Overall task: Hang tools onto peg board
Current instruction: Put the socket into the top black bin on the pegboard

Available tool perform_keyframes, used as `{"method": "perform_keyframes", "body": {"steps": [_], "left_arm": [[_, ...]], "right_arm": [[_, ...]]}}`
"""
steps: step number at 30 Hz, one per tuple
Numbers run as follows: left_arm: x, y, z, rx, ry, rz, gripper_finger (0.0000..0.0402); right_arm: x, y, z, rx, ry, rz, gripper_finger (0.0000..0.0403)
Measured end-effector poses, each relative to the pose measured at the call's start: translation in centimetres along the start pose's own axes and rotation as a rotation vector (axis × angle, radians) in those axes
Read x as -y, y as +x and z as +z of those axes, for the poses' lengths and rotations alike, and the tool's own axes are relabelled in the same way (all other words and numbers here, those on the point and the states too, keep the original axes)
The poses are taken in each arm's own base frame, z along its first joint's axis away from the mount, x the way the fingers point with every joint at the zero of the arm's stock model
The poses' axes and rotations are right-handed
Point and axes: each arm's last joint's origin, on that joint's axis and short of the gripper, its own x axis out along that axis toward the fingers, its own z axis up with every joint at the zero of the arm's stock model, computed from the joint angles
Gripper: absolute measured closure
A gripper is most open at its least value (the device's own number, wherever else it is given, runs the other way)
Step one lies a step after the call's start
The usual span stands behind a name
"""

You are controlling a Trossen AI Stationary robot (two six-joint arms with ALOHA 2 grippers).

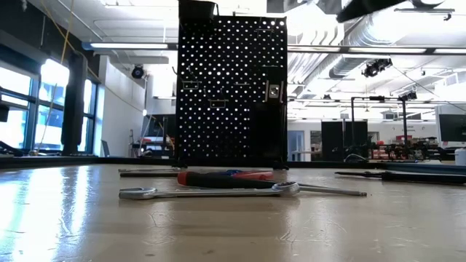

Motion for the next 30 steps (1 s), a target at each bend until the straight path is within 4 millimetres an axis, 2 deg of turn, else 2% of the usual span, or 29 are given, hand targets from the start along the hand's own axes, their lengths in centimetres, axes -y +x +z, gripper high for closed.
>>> {"method": "perform_keyframes", "body": {"steps": [6,10,15,20,30], "left_arm": [[2.9,-0.2,-0.4,-0.088,0.034,-0.181,0.0225],[4.7,-0.4,-0.4,-0.115,0.044,-0.273,0.0225],[6.9,-0.8,0.2,-0.086,0.062,-0.403,0.0225],[9.4,-0.7,0.7,-0.069,0.079,-0.516,0.0225],[15.6,1.9,0.0,-0.148,0.162,-0.665,0.0225]], "right_arm": [[-1.2,-0.7,-1.0,-0.146,0.045,0.301,0.0245],[-1.8,-1.5,-1.5,-0.215,0.113,0.402,0.0245],[-3.1,-2.8,-2.4,-0.311,0.205,0.465,0.0245],[-5.5,-4.0,-3.5,-0.417,0.266,0.515,0.0245],[-9.8,-5.2,-6.1,-0.615,0.286,0.515,0.0245]]}}
